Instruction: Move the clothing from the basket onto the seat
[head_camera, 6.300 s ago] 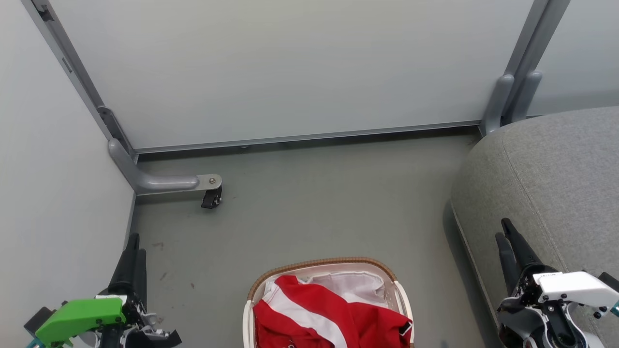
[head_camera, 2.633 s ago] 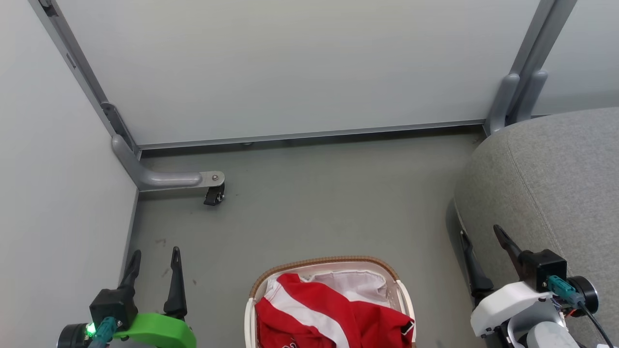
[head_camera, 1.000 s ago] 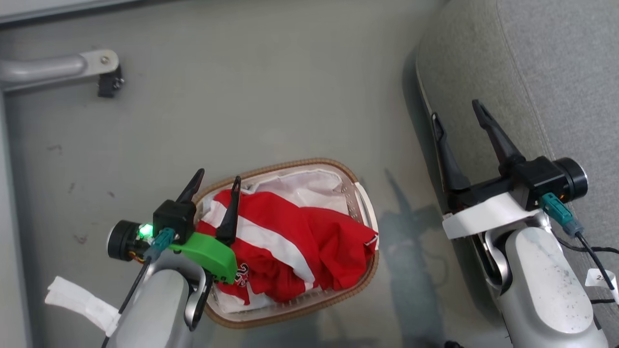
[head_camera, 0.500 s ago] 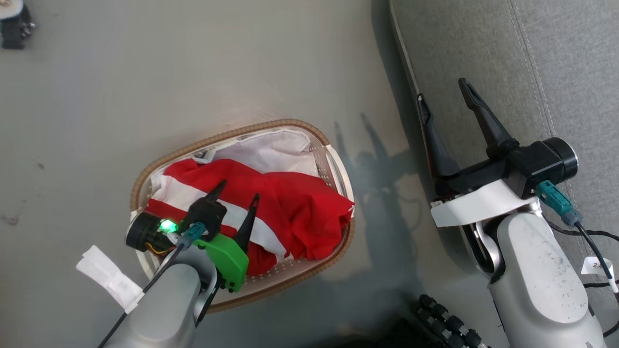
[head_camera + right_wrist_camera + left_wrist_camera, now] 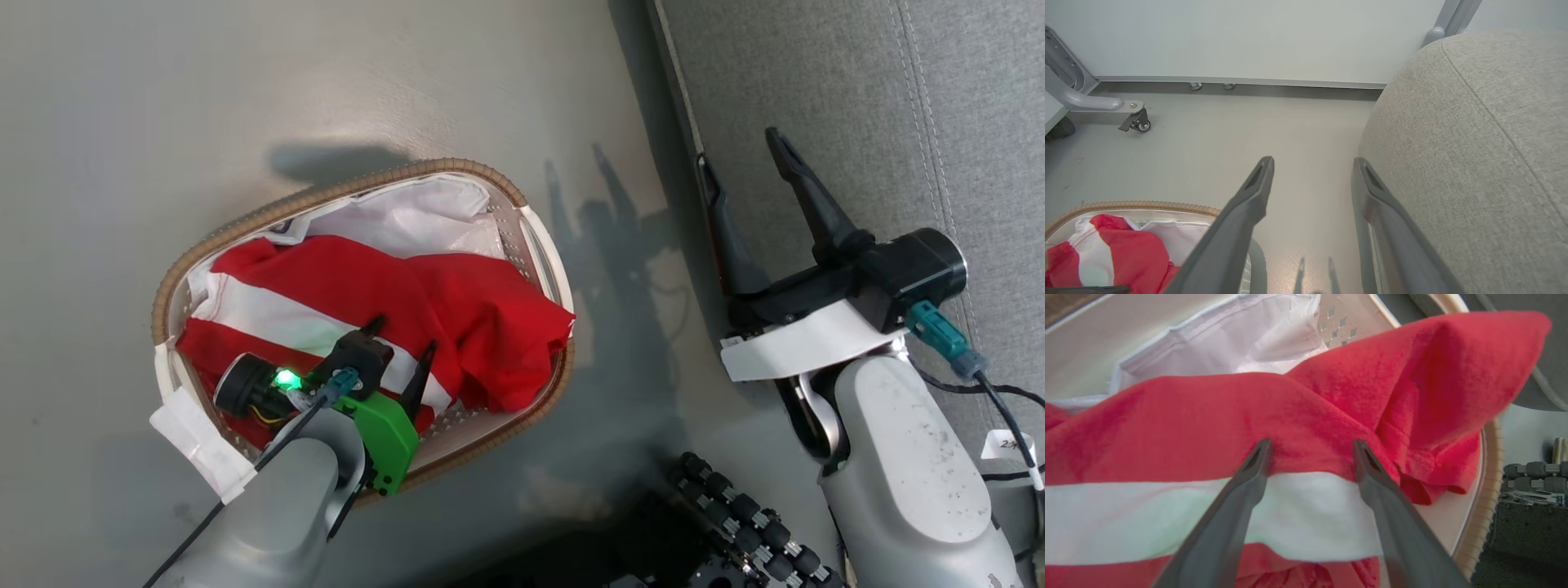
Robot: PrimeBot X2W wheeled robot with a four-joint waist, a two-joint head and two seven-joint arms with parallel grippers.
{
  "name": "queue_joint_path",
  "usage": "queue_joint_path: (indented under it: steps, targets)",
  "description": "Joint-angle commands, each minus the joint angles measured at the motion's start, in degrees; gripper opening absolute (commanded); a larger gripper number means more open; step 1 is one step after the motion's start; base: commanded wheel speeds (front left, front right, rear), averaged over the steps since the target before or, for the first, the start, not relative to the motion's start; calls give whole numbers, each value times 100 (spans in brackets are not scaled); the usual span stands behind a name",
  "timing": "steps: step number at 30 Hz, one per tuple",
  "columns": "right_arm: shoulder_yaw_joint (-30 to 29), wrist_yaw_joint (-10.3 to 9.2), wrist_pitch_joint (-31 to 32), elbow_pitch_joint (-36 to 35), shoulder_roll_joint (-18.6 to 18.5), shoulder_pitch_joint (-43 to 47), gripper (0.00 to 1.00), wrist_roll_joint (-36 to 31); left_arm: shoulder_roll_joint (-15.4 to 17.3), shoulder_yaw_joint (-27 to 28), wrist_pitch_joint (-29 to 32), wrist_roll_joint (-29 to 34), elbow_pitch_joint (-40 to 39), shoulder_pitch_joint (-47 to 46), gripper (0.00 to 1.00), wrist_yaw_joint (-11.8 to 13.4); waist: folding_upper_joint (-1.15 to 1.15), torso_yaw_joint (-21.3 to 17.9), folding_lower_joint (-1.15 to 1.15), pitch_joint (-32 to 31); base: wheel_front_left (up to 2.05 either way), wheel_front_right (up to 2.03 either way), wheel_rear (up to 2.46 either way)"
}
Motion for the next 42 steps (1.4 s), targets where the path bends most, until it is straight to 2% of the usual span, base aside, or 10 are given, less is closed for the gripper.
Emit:
queue_joint_path:
  steps: [1, 12, 13, 14, 15, 23, 32, 42]
  targets:
    - [-26, -4, -27, -70, -8, -100, 100, 46, 8, -48, -4, -76, 114, -151, 100, -16, -1, -73, 0, 113, 0, 0, 0]
    - [-15, -4, -27, -118, -7, -108, 100, 66, -75, -544, 5, -143, 1255, -552, 100, -16, -1, -83, 0, 197, 0, 0, 0]
    - [-16, -4, -27, -112, -7, -113, 100, 63, -89, -573, 8, -147, 1322, -580, 95, -16, -1, -80, 0, 193, 0, 0, 0]
    - [-15, -4, -27, -104, -7, -119, 100, 55, -118, -630, 8, -141, 1431, -622, 45, -16, -1, -71, 0, 181, 0, 0, 0]
    - [-11, -4, -27, -101, -7, -124, 100, 48, -136, -651, 8, -166, 1507, -635, 0, -16, -1, -66, 0, 171, 0, 0, 0]
    - [-33, -4, -27, -23, -8, -148, 100, 21, -254, -784, 3, -405, 1694, -630, 0, -16, -1, 15, 0, -137, 0, 0, 0]
    - [-114, -5, -27, 137, -10, 12, 100, -87, -158, -601, -2, -496, 955, -226, 0, -16, -1, 268, 0, -906, 0, 0, 0]
    - [-222, -4, -27, 347, -13, 339, 100, -267, -195, 109, -2, -351, -94, 613, 0, 36, -1, 616, 0, -1990, 0, 0, 0]
